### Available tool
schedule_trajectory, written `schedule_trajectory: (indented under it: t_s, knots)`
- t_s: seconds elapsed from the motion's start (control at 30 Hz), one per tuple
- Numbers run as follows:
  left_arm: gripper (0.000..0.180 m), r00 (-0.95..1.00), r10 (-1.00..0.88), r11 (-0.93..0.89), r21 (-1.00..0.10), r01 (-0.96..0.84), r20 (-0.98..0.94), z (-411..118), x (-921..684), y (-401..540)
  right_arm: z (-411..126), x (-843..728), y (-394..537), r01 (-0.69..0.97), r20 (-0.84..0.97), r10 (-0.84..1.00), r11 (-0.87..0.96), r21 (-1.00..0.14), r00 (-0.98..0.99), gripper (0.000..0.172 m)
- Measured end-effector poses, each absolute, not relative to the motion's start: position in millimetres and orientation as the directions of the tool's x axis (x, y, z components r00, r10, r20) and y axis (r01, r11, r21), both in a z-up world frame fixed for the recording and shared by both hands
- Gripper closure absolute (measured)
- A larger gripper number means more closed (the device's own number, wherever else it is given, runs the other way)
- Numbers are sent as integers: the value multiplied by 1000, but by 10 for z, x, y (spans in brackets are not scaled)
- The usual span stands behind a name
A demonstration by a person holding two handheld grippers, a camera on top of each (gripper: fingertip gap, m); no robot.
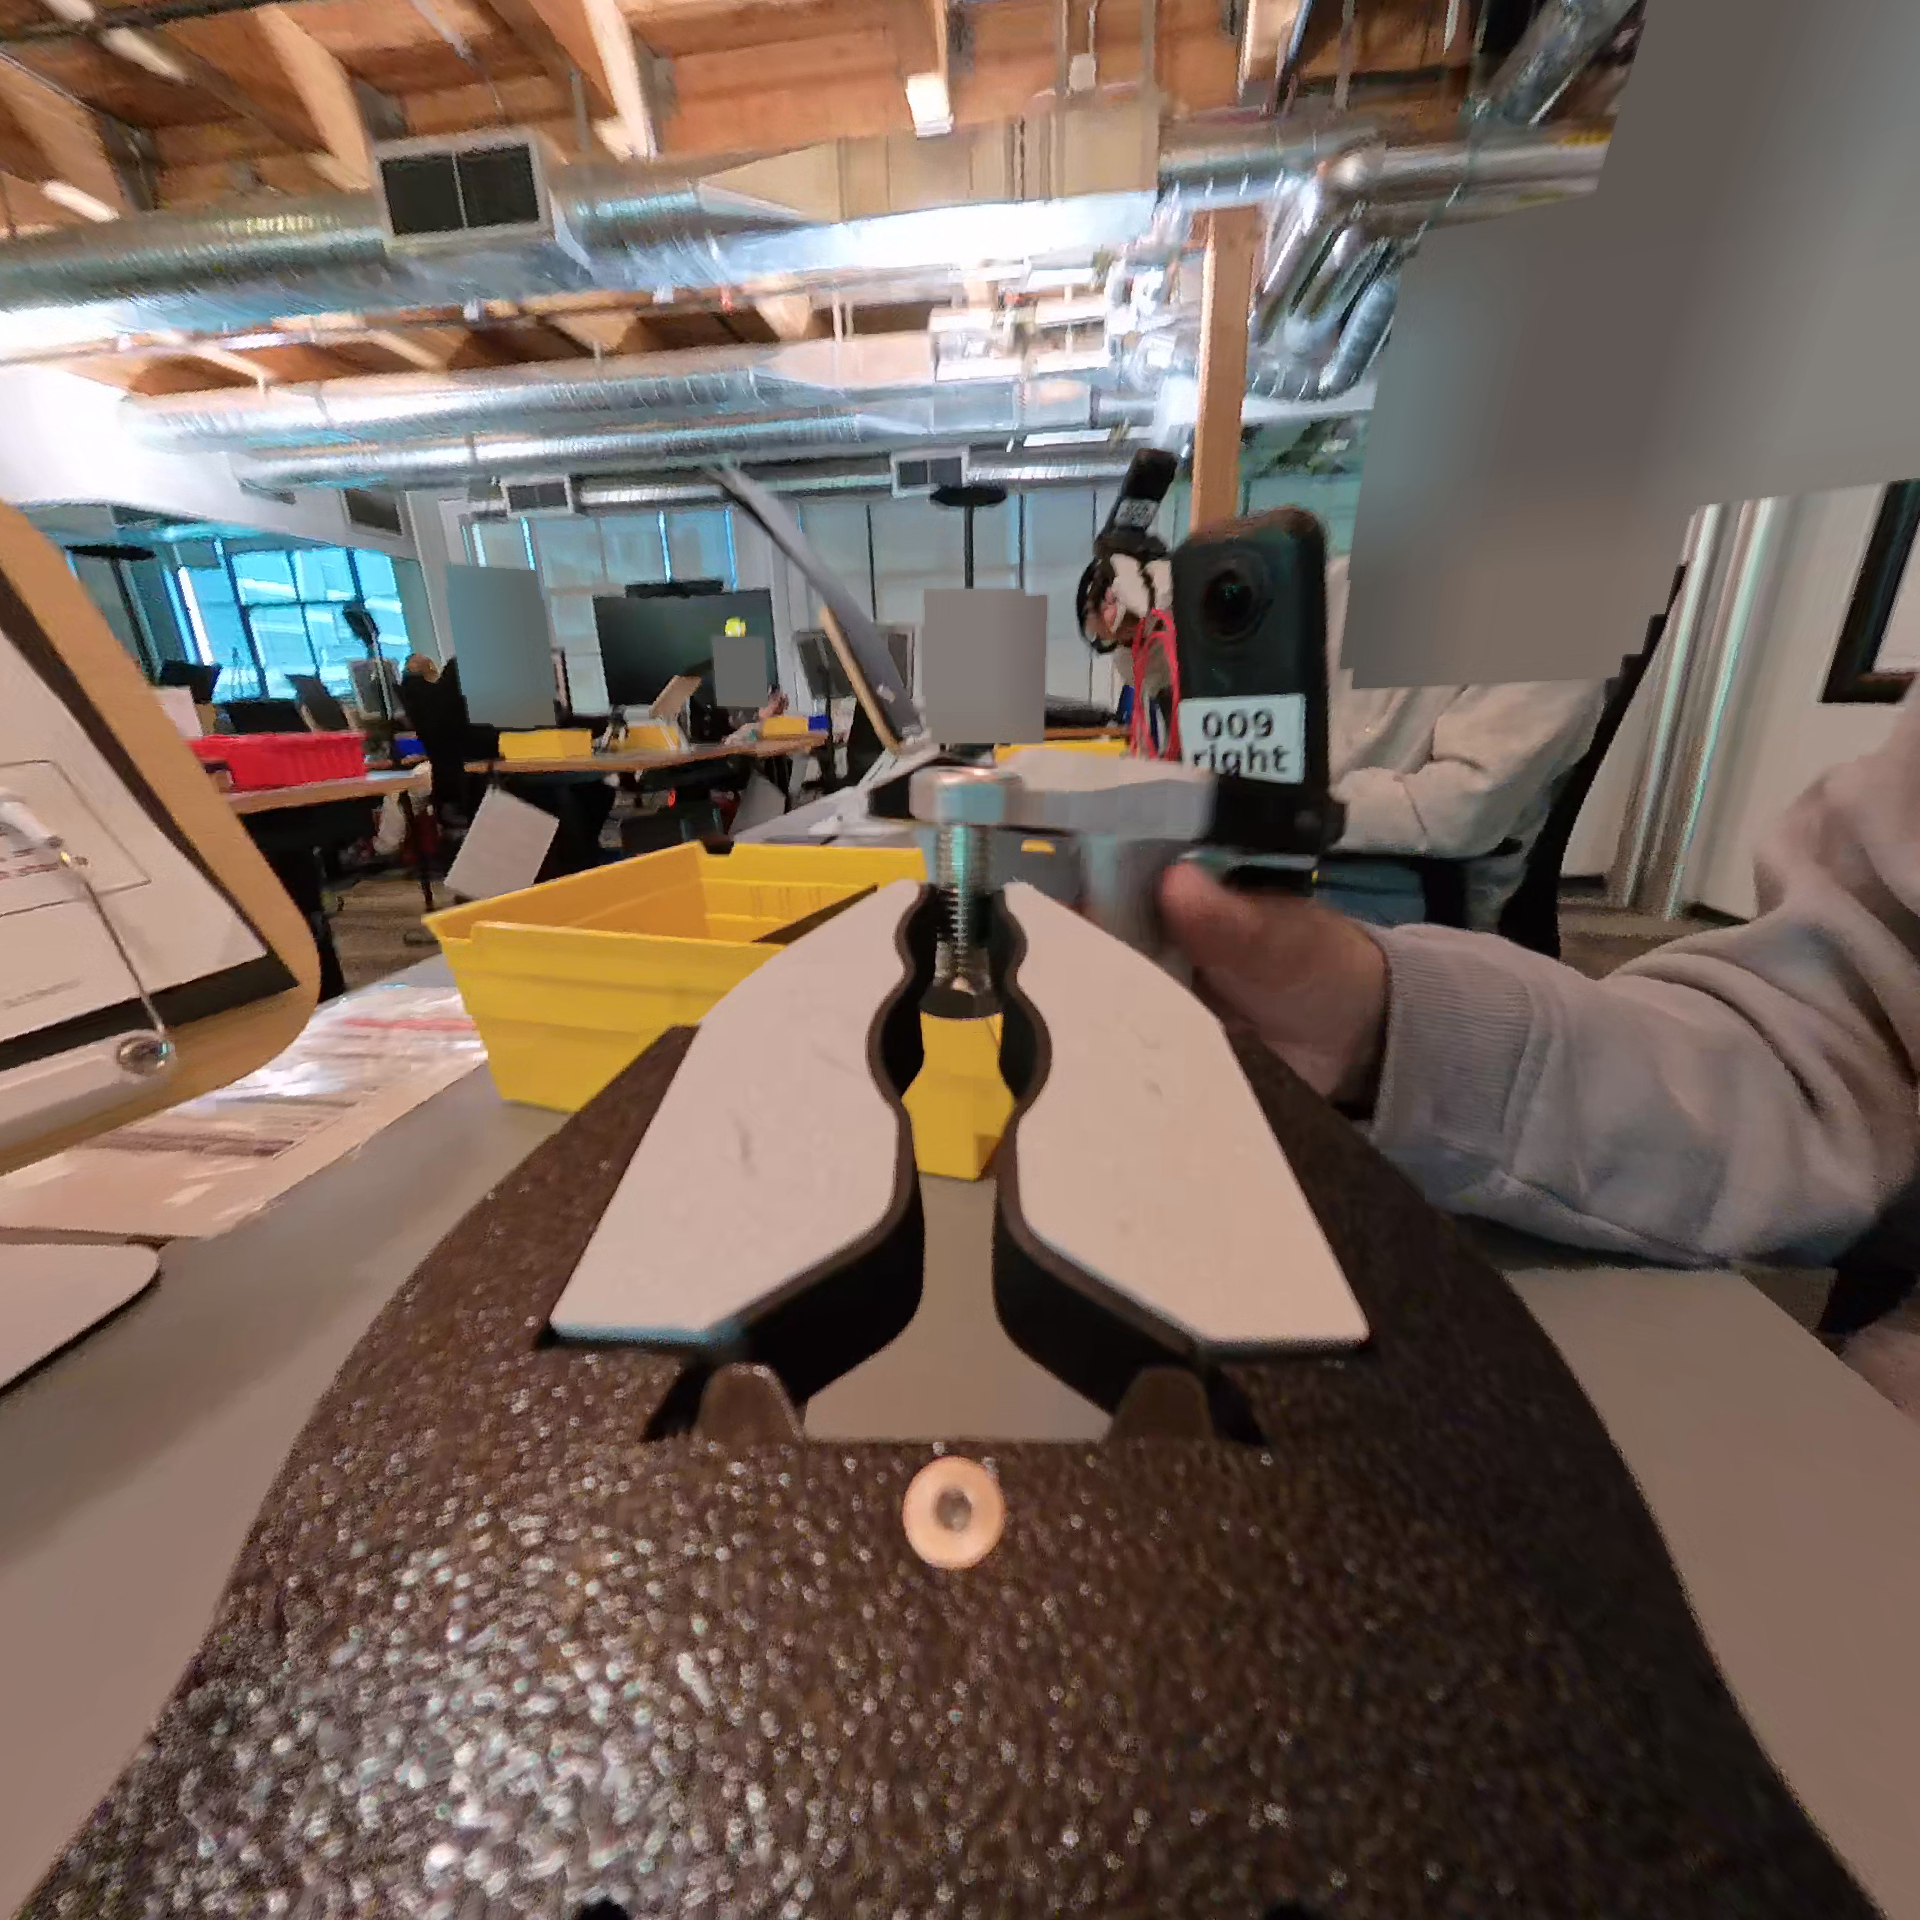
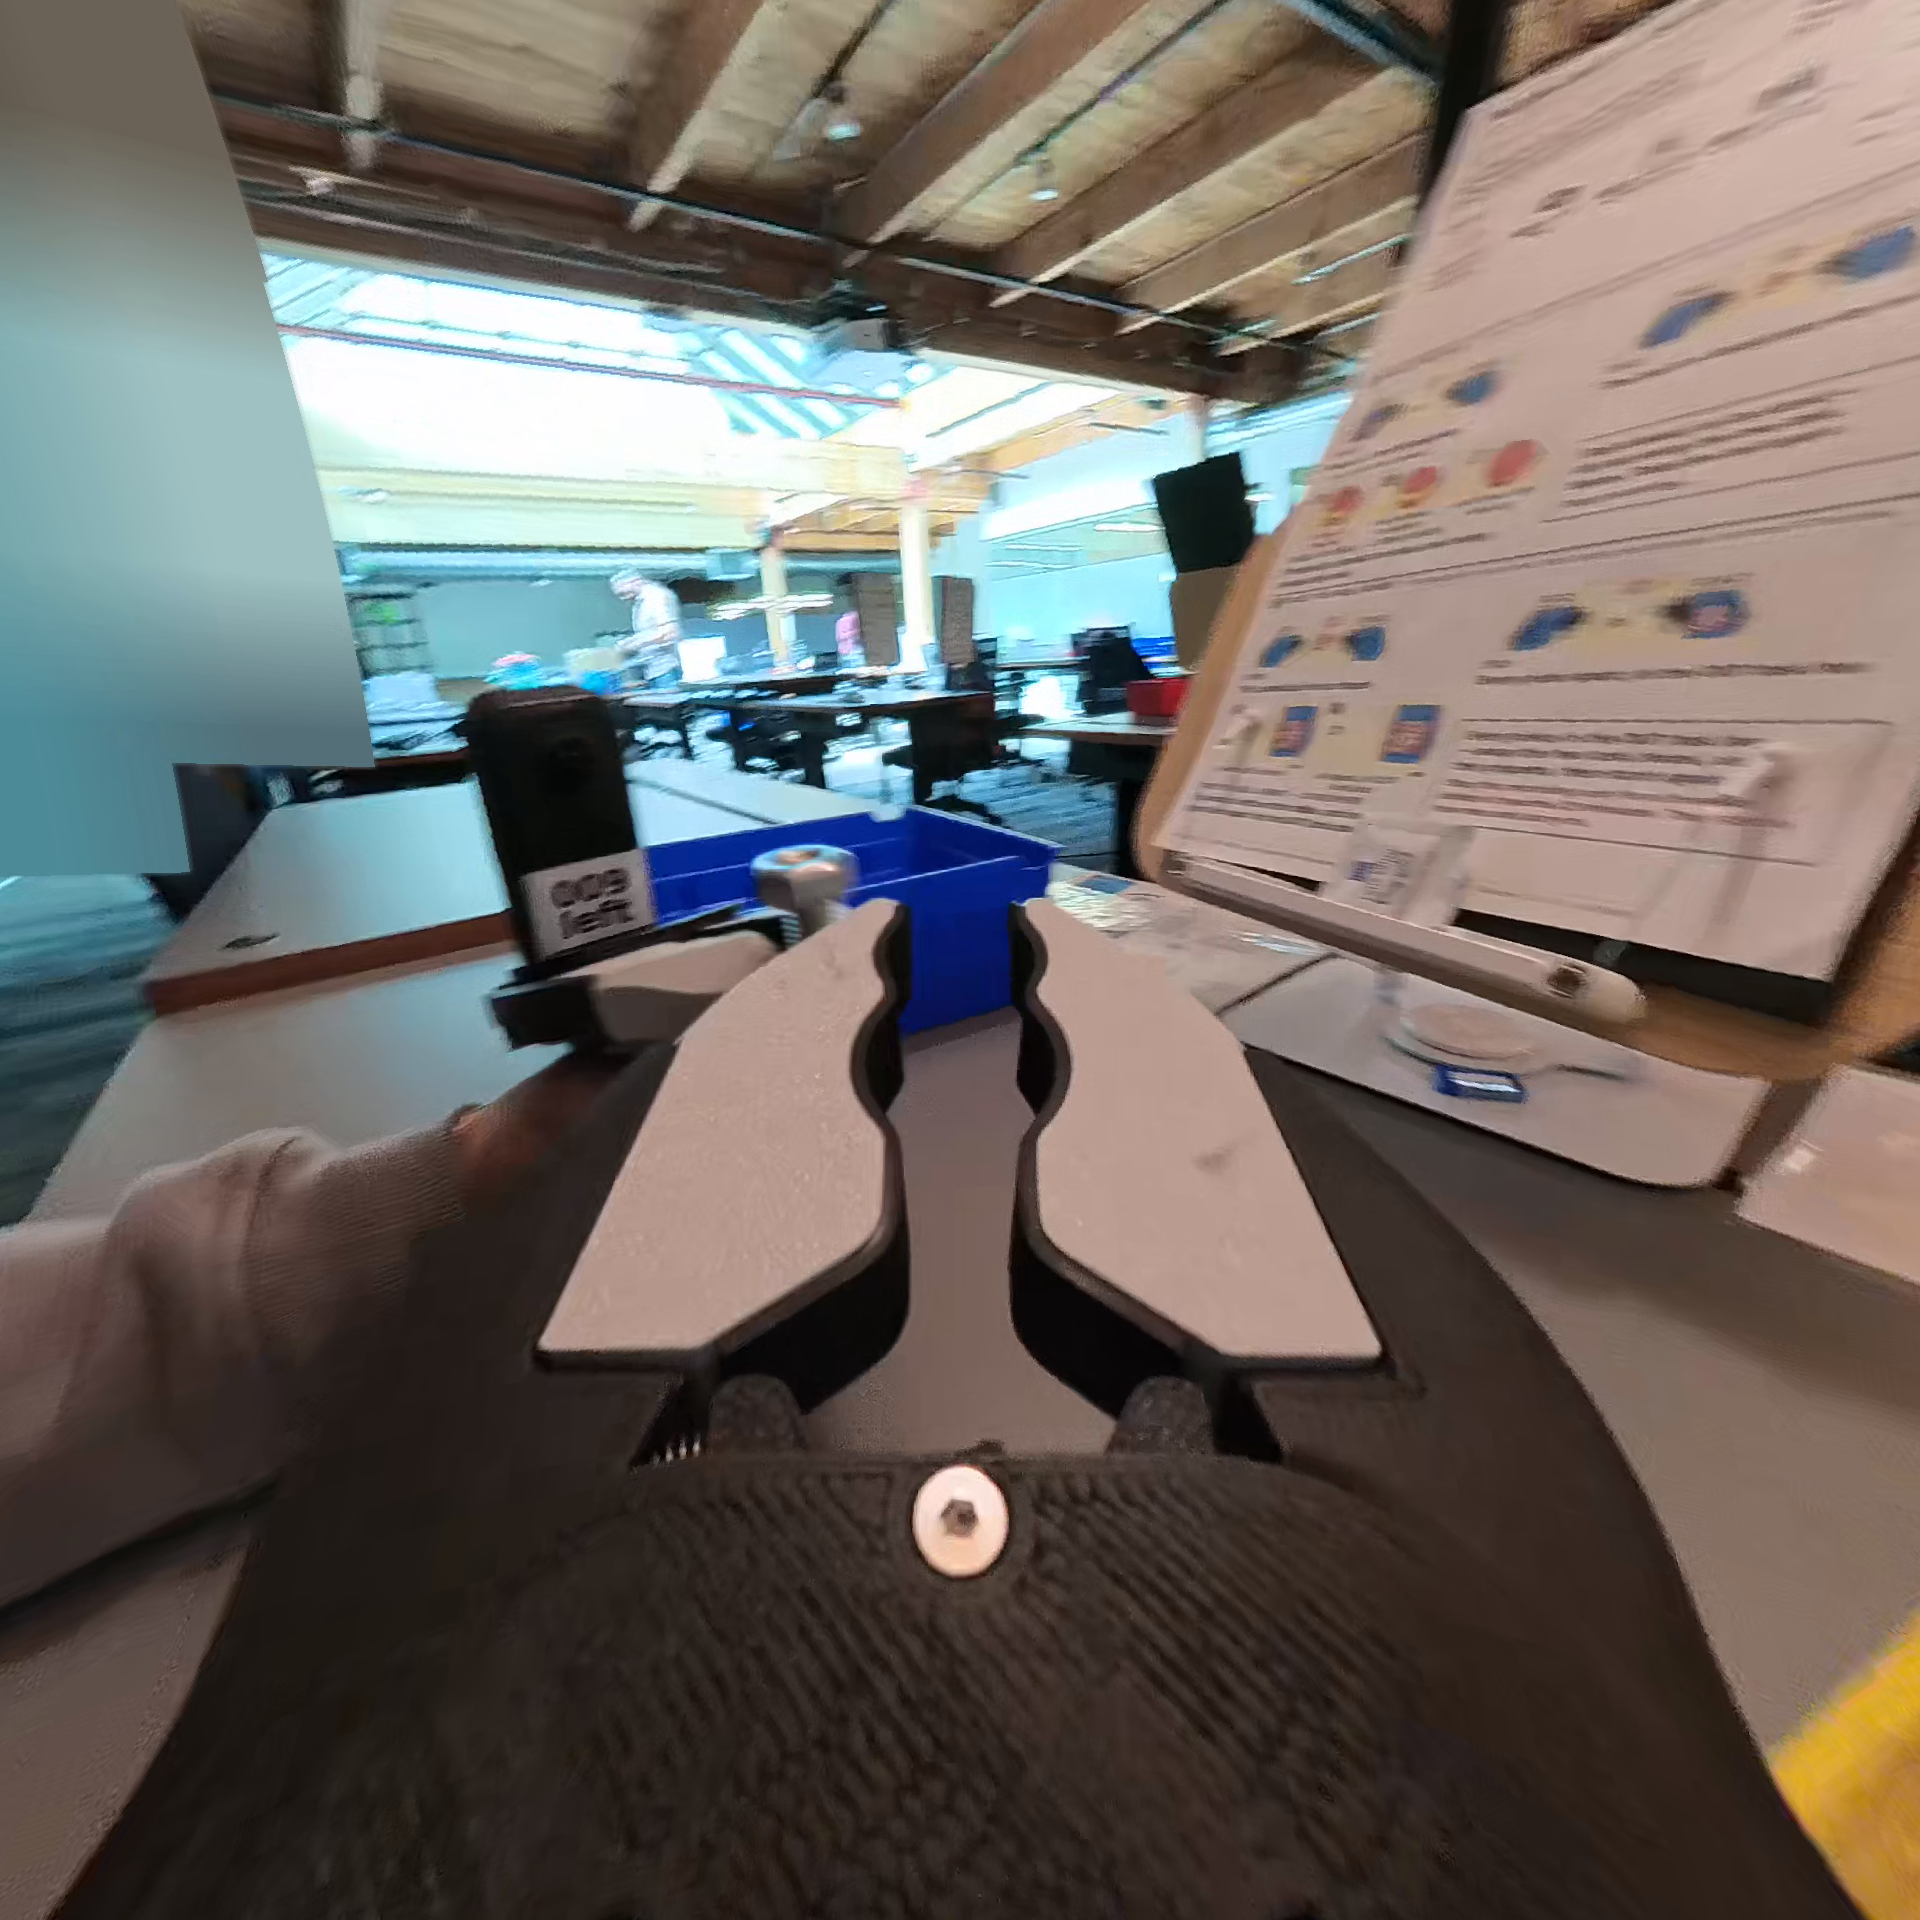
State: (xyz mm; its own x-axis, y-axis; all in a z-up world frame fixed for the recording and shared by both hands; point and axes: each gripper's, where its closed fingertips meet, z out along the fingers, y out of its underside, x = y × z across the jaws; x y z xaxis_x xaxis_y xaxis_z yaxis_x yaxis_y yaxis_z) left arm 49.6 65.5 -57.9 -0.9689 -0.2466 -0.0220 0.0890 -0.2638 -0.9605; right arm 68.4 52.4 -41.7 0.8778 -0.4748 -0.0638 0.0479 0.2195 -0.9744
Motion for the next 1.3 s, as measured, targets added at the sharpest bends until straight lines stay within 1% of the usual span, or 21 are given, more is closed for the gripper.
schedule_trajectory:
  t_s: [0.03, 0.13, 0.2, 0.3, 0.4, 0.47, 0.57, 0.67, 0.73, 0.8, 0.87, 1.03, 1.17, 1.23, 1.3]
  knots:
    - [172, -967, -254, -275, -957, 89, -17, -565, 509, 688, -419, 742, 463, 40, -87, -498, 238, -970, 863, 149]
    - [172, -966, -258, -257, -962, 96, -27, -581, 512, 683, -398, 676, 490, 0, -117, -419, 270, -963, 900, 140]
    - [172, -969, -246, -244, -965, 91, -29, -607, 495, 632, -366, 585, 557, 12, -100, -382, 281, -960, 919, 140]
    - [172, -970, -238, -210, -973, 92, -40, -663, 482, 561, -398, 493, 666, 51, -39, -364, 233, -971, 931, 138]
    - [172, -971, -234, -206, -974, 90, -40, -673, 475, 539, -451, 497, 705, 77, -3, -387, 190, -979, 922, 141]
    - [172, -971, -236, -208, -974, 90, -39, -671, 477, 540, -457, 509, 703, 77, -6, -397, 190, -979, 918, 146]
    - [172, -970, -238, -213, -973, 89, -37, -664, 483, 551, -448, 520, 691, 76, -11, -404, 200, -977, 915, 147]
    - [172, -969, -244, -227, -969, 92, -34, -635, 490, 591, -422, 537, 644, 77, -10, -400, 202, -976, 916, 143]
    - [172, -968, -247, -250, -964, 95, -31, -600, 494, 643, -381, 608, 544, 67, -45, -433, 238, -969, 900, 151]
    - [172, -965, -259, -242, -965, 100, -35, -603, 512, 667, -352, 615, 499, 40, -80, -409, 277, -960, 909, 145]
    - [172, -965, -258, -232, -967, 100, -38, -619, 511, 653, -330, 564, 524, 28, -86, -370, 291, -956, 925, 143]
    - [172, -967, -248, -195, -976, 102, -52, -676, 491, 570, -395, 448, 680, 82, 1, -352, 215, -973, 936, 140]
    - [172, -969, -243, -190, -977, 101, -53, -685, 484, 548, -410, 434, 718, 100, 20, -367, 201, -975, 930, 146]
    - [172, -968, -247, -185, -977, 103, -55, -691, 488, 551, -425, 477, 697, 107, 25, -395, 187, -977, 918, 155]
    - [172, -967, -248, -179, -978, 104, -57, -700, 492, 548, -437, 477, 698, 123, 50, -396, 161, -979, 917, 155]
